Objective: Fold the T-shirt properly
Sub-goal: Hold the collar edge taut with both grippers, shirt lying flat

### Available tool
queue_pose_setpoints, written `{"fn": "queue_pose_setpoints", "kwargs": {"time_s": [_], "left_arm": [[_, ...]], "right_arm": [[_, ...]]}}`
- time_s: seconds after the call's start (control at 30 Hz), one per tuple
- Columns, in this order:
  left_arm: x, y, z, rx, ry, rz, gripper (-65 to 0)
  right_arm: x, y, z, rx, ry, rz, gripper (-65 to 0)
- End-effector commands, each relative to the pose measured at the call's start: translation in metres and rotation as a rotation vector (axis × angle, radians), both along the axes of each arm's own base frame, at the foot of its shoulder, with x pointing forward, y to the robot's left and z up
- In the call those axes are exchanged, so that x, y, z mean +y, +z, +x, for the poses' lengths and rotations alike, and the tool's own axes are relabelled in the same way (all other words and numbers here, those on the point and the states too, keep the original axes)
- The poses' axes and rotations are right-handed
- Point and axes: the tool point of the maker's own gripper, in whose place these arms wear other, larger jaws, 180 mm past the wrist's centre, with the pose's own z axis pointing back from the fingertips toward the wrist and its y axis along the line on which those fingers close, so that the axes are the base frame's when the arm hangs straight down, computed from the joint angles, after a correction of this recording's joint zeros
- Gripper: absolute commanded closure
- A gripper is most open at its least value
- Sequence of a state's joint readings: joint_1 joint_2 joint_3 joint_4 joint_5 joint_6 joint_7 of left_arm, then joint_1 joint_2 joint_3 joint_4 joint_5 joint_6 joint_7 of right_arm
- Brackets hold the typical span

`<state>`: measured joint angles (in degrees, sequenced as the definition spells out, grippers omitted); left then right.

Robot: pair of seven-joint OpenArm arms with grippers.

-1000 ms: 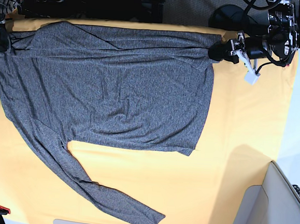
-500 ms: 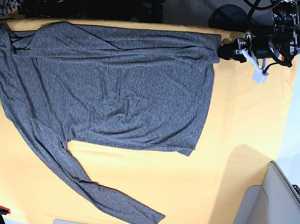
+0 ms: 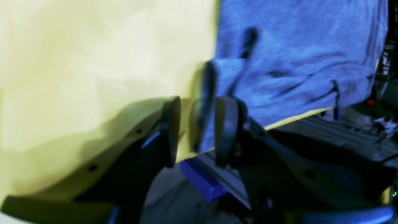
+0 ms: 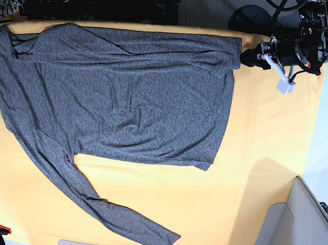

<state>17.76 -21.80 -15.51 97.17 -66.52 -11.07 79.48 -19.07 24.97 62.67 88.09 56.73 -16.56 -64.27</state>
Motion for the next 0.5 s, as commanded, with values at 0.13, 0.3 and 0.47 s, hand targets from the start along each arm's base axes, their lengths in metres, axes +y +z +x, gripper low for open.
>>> {"fn": "queue_pose_setpoints", "kwargs": {"time_s": [0.13,0.3,0.47], "left_arm": [[-0.005,0.026,0.01,-0.09,-0.05,0.021,-18.8],[-0.013,0.043,0.016,-0.159,-0.079,0.036,-18.7],[-0.015,0.058,0.028,-0.223,-0.093,0.052,-18.7]], "right_arm": [[0.0,0.068,0.02,-0.092,0.053,-0.193,-28.6],[0.005,0.115,0.039,-0.166,0.087,-0.331,-28.5],[0.003,0.147,0.062,-0.229,0.083,-0.419,-28.5]]}}
